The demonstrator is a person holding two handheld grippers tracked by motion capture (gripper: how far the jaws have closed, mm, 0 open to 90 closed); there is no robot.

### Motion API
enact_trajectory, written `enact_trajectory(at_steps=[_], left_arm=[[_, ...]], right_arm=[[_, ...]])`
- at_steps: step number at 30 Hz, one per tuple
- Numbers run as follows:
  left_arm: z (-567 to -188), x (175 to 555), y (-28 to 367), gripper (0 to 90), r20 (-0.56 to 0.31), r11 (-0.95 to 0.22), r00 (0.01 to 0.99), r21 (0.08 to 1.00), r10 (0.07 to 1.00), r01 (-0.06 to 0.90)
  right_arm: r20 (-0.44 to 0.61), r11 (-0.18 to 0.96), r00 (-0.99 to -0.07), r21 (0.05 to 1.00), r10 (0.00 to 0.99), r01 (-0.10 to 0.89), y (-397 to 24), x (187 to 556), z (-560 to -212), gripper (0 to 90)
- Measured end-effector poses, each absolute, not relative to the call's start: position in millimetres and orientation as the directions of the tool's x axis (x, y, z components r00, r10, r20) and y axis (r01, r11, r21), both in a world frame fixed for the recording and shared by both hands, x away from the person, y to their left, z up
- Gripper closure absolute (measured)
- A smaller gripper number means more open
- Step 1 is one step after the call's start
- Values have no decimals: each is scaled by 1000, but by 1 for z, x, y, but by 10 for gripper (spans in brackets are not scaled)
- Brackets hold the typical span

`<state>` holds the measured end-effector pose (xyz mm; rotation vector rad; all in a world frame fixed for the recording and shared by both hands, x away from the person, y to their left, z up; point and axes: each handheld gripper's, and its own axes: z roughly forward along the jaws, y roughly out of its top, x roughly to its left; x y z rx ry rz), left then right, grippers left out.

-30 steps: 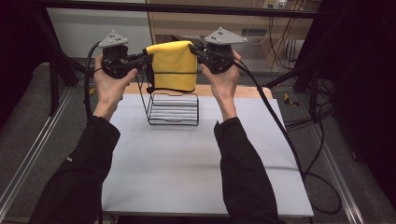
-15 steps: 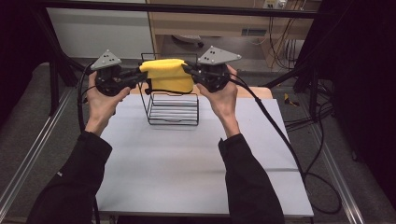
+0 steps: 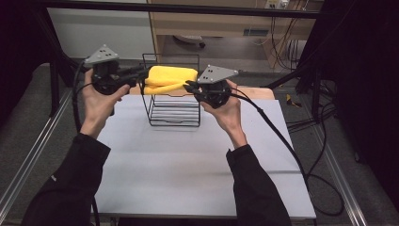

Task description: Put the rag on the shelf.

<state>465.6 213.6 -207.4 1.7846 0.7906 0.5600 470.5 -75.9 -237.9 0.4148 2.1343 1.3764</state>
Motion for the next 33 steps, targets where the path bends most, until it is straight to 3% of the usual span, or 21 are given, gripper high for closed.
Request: enact_trajectory(at_steps=[4,9,14,18,22,27,33], left_arm=[[-232,474,204,785,20,-297,673,907,740,299],[-253,480,205,808,14,-310,668,893,744,327],[-265,486,204,856,6,-302,663,893,748,333],[-272,488,202,882,5,-303,662,892,749,335],[-275,488,202,894,4,-307,665,889,747,339],[-270,477,206,888,-2,-308,682,892,731,332],[-268,458,215,638,-12,-302,684,892,729,337]], right_arm=[[-267,417,-804,908,531,-26,-79,469,-241,768],[-147,327,-842,944,519,36,-80,468,-239,700],[-50,342,-816,921,576,185,-74,479,-251,900],[-17,343,-777,903,629,258,-71,489,-267,900],[10,311,-772,912,636,267,-74,492,-274,899],[-1,286,-780,930,626,229,-84,479,-266,757],[20,247,-765,941,644,233,-107,458,-258,462]])
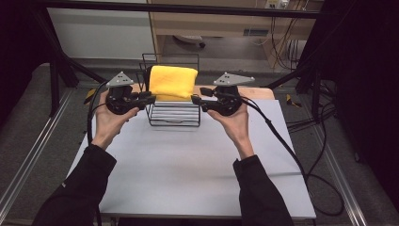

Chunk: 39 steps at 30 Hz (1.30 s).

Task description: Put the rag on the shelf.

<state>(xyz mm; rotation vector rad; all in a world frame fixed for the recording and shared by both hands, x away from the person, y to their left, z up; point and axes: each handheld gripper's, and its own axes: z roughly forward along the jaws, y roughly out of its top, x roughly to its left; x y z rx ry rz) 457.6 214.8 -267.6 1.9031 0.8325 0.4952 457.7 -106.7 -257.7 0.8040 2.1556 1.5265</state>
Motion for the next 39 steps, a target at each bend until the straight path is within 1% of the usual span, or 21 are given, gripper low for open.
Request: enact_trajectory(at_steps=[2,6,8,9,12,15,17,24,31,34,39], left_arm=[[-272,451,218,567,-5,-313,686,888,728,338],[-285,438,226,445,-20,-324,695,875,719,360],[-295,433,229,402,-32,-328,704,870,709,370],[-301,431,229,368,-36,-336,709,863,705,378],[-318,425,232,265,-40,-363,721,844,692,395],[-336,418,234,207,-33,-384,726,832,686,400],[-346,414,236,177,-49,-376,727,831,685,410],[-381,399,246,96,-89,-345,718,832,690,435],[-403,388,260,81,-95,-336,694,823,714,458],[-410,383,267,80,-91,-332,692,828,716,452],[-421,378,277,78,-89,-334,688,825,720,456]], right_arm=[[22,254,-754,935,656,248,-114,451,-259,376],[56,232,-741,932,669,280,-131,440,-267,235],[60,228,-732,930,679,288,-141,436,-273,179],[68,221,-725,929,685,296,-145,433,-278,148],[89,219,-716,920,693,326,-160,428,-293,94],[114,208,-704,912,701,355,-176,422,-309,61],[124,202,-689,906,714,373,-185,419,-319,40],[149,202,-668,886,729,418,-213,405,-357,8],[156,234,-659,854,736,465,-236,390,-394,7],[172,234,-657,844,734,483,-246,382,-406,7],[162,265,-664,829,730,493,-262,372,-422,7]])
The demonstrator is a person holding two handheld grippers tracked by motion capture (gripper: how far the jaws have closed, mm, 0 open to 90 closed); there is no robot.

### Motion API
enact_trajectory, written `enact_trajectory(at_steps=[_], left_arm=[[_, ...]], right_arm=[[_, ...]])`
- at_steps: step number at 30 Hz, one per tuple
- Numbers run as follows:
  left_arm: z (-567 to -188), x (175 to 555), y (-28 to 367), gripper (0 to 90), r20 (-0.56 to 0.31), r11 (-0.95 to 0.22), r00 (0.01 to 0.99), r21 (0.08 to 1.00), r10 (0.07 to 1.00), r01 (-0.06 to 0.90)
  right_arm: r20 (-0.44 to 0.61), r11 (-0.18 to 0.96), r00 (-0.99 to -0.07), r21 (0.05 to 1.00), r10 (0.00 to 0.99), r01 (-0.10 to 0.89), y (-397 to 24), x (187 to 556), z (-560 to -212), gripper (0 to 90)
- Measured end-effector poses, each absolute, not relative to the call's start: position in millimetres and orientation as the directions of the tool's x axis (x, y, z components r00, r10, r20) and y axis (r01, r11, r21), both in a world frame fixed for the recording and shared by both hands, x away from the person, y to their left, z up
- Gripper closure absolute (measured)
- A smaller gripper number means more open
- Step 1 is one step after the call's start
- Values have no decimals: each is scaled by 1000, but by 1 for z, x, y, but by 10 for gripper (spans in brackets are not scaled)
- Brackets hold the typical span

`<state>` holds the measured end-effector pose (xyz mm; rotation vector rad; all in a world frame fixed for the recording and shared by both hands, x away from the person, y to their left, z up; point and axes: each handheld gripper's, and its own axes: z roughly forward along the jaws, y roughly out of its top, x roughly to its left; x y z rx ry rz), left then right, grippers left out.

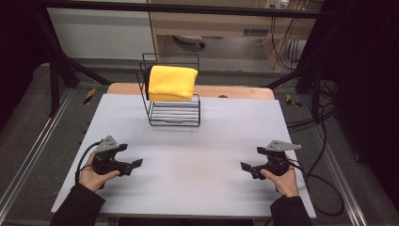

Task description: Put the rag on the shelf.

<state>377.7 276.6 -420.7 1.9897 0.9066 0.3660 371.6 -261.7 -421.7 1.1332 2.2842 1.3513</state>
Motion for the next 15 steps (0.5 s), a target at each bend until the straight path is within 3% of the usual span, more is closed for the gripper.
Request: enact_trajectory(at_steps=[15], left_arm=[[-437,369,286,74,-85,-356,691,808,718,469]], right_arm=[[164,270,-649,814,743,514,-280,356,-441,7]])
